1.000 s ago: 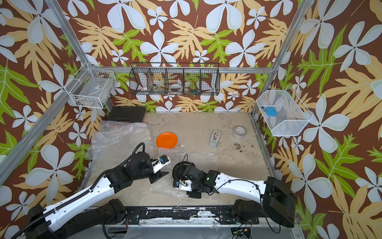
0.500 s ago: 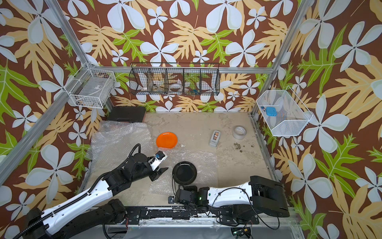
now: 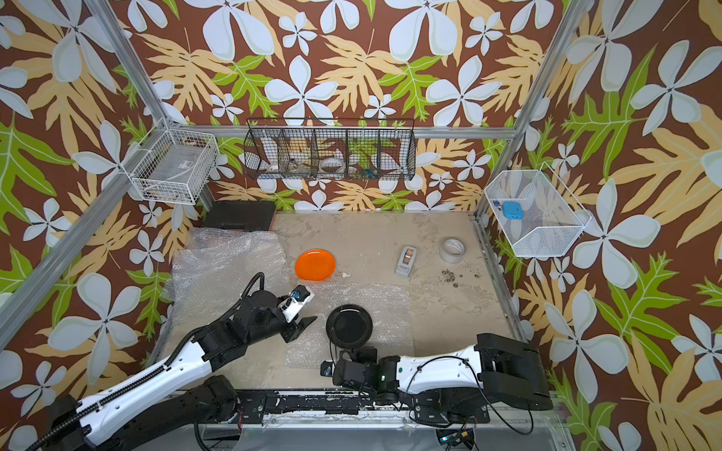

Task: Wrap dinner plates in bubble wrap
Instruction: Wrap the plate in the bubble wrap.

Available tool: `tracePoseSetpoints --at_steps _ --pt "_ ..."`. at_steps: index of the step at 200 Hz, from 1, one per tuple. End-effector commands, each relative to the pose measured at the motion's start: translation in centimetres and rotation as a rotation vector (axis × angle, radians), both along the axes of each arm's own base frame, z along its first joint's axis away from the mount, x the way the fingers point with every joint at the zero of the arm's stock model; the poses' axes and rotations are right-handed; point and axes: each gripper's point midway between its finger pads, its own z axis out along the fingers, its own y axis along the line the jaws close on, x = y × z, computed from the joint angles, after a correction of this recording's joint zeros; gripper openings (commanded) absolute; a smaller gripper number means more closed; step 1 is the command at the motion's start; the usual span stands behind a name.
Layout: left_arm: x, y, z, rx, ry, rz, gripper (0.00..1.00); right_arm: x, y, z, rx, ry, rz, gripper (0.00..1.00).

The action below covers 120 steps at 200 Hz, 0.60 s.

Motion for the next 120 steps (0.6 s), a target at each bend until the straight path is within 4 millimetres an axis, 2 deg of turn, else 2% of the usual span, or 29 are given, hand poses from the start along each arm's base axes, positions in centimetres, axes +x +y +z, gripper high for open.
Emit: tracePoseSetpoints --at_steps 1,41,62,82,120 --pt "0.5 -0.2 0.9 -0.03 -0.027 0.013 0.59 0.6 -0.1 0.7 0.016 -0.025 -0.018 0.49" --pt "0.1 -0.8 1.0 -0.034 -0.014 -0.031 0.59 2.1 -0.9 1.2 0.051 0.011 -0.069 0.37" --pt "-1.7 -1.8 0.4 -0.024 0.013 -0.164 0.57 2.3 -0.7 1.0 0.063 0.058 -0.063 0.24" --pt "-3.4 -2.7 0.0 -0.015 0.018 -0.294 0.55 2.2 -0.5 0.7 0.078 0.105 -0.059 0.18" --pt "-5.8 -3.6 -1.0 -0.002 0.013 -0.484 0.61 2.6 -0.2 0.5 0.114 0.181 -0.078 0.07"
